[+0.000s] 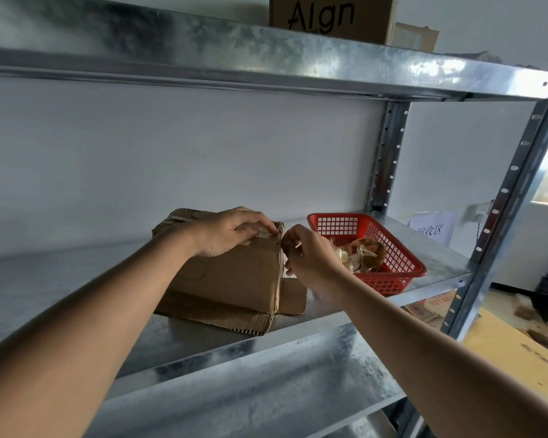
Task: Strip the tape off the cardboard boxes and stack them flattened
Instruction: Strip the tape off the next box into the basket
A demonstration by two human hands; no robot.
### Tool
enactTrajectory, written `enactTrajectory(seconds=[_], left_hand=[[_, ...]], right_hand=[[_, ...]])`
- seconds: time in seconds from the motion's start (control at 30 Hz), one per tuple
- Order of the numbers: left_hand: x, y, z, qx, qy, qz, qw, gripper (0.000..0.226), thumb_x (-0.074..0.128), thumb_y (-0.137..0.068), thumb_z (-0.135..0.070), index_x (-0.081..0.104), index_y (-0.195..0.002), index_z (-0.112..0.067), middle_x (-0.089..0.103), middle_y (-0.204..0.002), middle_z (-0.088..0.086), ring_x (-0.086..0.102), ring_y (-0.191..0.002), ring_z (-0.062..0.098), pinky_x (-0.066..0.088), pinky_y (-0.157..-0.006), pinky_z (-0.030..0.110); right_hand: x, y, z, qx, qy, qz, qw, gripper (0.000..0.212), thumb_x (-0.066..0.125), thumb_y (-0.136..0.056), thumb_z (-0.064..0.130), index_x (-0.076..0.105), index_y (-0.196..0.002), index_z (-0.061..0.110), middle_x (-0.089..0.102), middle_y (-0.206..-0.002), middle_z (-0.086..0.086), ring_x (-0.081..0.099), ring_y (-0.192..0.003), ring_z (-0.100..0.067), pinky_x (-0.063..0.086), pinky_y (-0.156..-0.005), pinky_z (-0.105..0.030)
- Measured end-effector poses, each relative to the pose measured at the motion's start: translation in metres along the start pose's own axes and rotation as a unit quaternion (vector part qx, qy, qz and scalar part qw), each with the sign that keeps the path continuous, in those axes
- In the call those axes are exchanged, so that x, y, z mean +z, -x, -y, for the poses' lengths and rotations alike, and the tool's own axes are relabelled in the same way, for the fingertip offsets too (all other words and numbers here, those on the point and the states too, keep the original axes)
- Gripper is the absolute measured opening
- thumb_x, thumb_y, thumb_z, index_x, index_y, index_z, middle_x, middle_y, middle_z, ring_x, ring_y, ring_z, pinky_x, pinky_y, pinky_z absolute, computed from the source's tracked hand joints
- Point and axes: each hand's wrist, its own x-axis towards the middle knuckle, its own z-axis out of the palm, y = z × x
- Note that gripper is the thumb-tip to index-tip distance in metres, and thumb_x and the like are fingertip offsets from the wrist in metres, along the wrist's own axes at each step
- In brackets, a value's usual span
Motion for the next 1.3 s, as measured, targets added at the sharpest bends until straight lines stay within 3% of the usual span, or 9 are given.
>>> enactTrajectory(seconds=[0.17, 0.33, 0.4, 0.53, 0.63, 0.73, 0.9, 1.13, 1.3], left_hand=[[0.002, 0.002, 0.0, -0.013, -0.022, -0.012, 1.0, 0.035, 0.043, -0.111, -0.025, 0.065, -0.121, -0.051, 0.053, -0.133, -0.011, 0.057, -0.118, 0.002, 0.049, -0.101, 0.029], [0.004, 0.003, -0.004, -0.033, -0.113, -0.04, 0.992, 0.04, 0.033, -0.113, -0.023, 0.056, -0.131, -0.05, 0.048, -0.094, -0.024, 0.053, -0.074, -0.022, 0.037, -0.07, 0.028], [0.003, 0.003, -0.004, -0.037, -0.129, -0.038, 0.99, 0.042, 0.031, -0.113, -0.023, 0.054, -0.131, -0.053, 0.05, -0.1, -0.027, 0.053, -0.08, -0.021, 0.04, -0.074, 0.03], [0.001, 0.001, -0.002, -0.035, -0.145, -0.029, 0.988, 0.047, 0.031, -0.112, -0.02, 0.054, -0.134, -0.054, 0.048, -0.145, -0.018, 0.045, -0.129, 0.005, 0.04, -0.108, 0.037], [0.001, 0.0, -0.001, -0.04, -0.15, -0.036, 0.987, 0.041, 0.033, -0.112, -0.023, 0.052, -0.134, -0.052, 0.054, -0.145, -0.011, 0.051, -0.126, 0.012, 0.045, -0.106, 0.043], [0.002, 0.0, 0.002, -0.066, -0.16, -0.054, 0.983, 0.031, 0.036, -0.112, -0.03, 0.044, -0.139, -0.043, 0.058, -0.135, -0.005, 0.057, -0.116, 0.017, 0.049, -0.099, 0.048], [0.001, 0.004, 0.003, -0.057, -0.182, -0.06, 0.98, 0.031, 0.035, -0.111, -0.032, 0.042, -0.139, -0.042, 0.058, -0.137, -0.004, 0.057, -0.116, 0.018, 0.049, -0.098, 0.05], [0.001, 0.007, 0.006, -0.041, -0.192, -0.054, 0.979, 0.031, 0.034, -0.11, -0.029, 0.046, -0.135, -0.044, 0.061, -0.13, -0.008, 0.057, -0.115, 0.012, 0.046, -0.098, 0.046], [0.002, 0.004, 0.005, -0.018, -0.199, -0.053, 0.978, 0.032, 0.036, -0.11, -0.02, 0.049, -0.133, -0.038, 0.059, -0.091, -0.017, 0.058, -0.078, -0.003, 0.038, -0.066, 0.026]], right_hand=[[0.0, 0.001, 0.004, -0.008, -0.015, 0.055, 0.998, 0.011, 0.044, -0.105, 0.023, 0.053, -0.1, 0.018, 0.066, -0.099, -0.01, 0.068, -0.091, -0.031, 0.06, -0.08, -0.057], [0.003, 0.006, 0.002, -0.023, -0.027, 0.028, 0.999, 0.012, 0.043, -0.106, 0.021, 0.05, -0.096, 0.018, 0.063, -0.099, -0.009, 0.068, -0.09, -0.032, 0.059, -0.076, -0.056], [0.004, 0.009, 0.002, -0.047, -0.012, 0.009, 0.999, 0.015, 0.043, -0.106, 0.021, 0.046, -0.091, 0.022, 0.06, -0.095, -0.006, 0.066, -0.086, -0.029, 0.058, -0.072, -0.052], [-0.001, 0.009, 0.002, -0.072, -0.009, 0.016, 0.997, 0.017, 0.045, -0.107, 0.023, 0.046, -0.09, 0.026, 0.063, -0.091, -0.003, 0.069, -0.082, -0.025, 0.059, -0.068, -0.046], [-0.011, 0.005, -0.003, -0.026, -0.103, -0.01, 0.994, 0.002, 0.056, -0.106, 0.021, 0.057, -0.104, 0.022, 0.071, -0.099, -0.004, 0.076, -0.075, -0.016, 0.065, -0.073, -0.045], [-0.018, 0.001, -0.002, -0.038, -0.105, -0.026, 0.993, 0.022, 0.068, -0.099, 0.022, 0.069, -0.121, 0.024, 0.073, -0.108, 0.002, 0.076, -0.071, -0.011, 0.066, -0.072, -0.04], [-0.039, -0.019, 0.016, -0.068, 0.0, 0.043, 0.997, 0.007, 0.081, -0.09, 0.02, 0.081, -0.097, 0.019, 0.077, -0.082, 0.007, 0.075, -0.066, -0.007, 0.065, -0.076, -0.036], [-0.059, -0.045, 0.035, 0.038, -0.049, 0.219, 0.974, 0.015, 0.078, -0.09, 0.009, 0.078, -0.104, 0.004, 0.078, -0.098, -0.014, 0.078, -0.085, -0.021, 0.063, -0.078, -0.025], [-0.067, -0.055, 0.059, 0.032, 0.103, 0.281, 0.954, 0.016, 0.076, -0.093, 0.013, 0.077, -0.105, 0.002, 0.078, -0.088, -0.011, 0.077, -0.077, -0.017, 0.06, -0.067, -0.019]])
